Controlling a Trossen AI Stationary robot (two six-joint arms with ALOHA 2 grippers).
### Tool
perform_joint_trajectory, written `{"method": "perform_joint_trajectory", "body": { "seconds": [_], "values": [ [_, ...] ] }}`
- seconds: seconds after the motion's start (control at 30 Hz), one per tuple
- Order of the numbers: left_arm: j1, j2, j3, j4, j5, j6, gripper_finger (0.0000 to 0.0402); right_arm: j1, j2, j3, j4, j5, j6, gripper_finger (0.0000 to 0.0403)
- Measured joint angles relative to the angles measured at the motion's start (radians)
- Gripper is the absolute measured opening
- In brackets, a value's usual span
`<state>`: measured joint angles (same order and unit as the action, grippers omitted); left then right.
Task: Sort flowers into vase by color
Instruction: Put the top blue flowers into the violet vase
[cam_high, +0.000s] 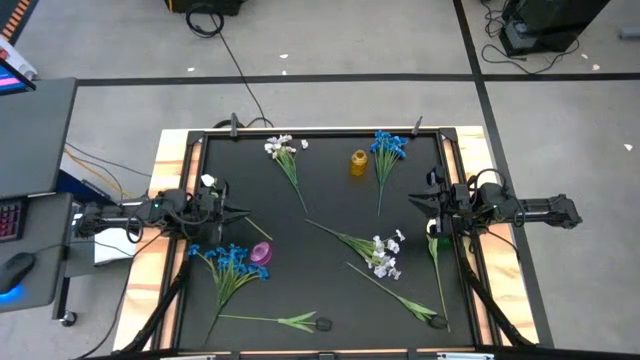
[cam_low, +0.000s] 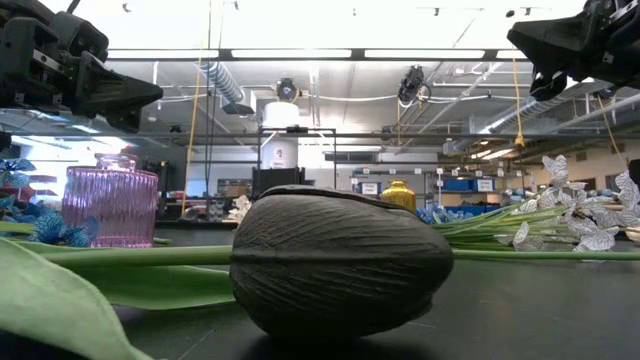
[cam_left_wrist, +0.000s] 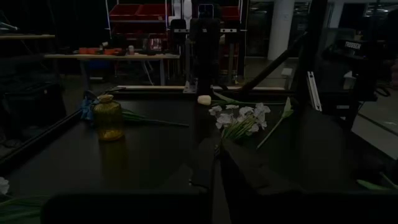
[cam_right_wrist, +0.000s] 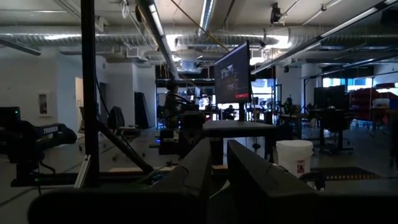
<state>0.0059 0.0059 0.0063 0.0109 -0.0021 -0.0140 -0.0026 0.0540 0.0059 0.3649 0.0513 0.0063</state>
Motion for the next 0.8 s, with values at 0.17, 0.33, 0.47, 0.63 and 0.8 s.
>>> {"method": "perform_joint_trajectory", "body": {
  "seconds": [0.17,0.33,0.47,0.63,0.8],
  "values": [
    [0.000,0.000,0.000,0.000,0.000,0.000,0.0034,0.000,0.000,0.000,0.022,0.002,0.001,0.0064],
    [0.000,0.000,0.000,0.000,0.000,0.000,0.0034,0.000,0.000,0.000,0.088,0.035,0.000,0.0064],
    [0.000,0.000,0.000,0.000,0.000,0.000,0.0034,0.000,0.000,0.000,0.114,0.147,-0.002,0.0064],
    [0.000,0.000,0.000,0.000,0.000,0.000,0.0034,0.000,0.009,0.003,0.111,0.278,-0.012,0.0064],
    [0.000,0.000,0.000,0.000,0.000,0.000,0.0034,0.000,0.059,0.061,0.104,0.304,-0.054,0.0066]
  ]
}}
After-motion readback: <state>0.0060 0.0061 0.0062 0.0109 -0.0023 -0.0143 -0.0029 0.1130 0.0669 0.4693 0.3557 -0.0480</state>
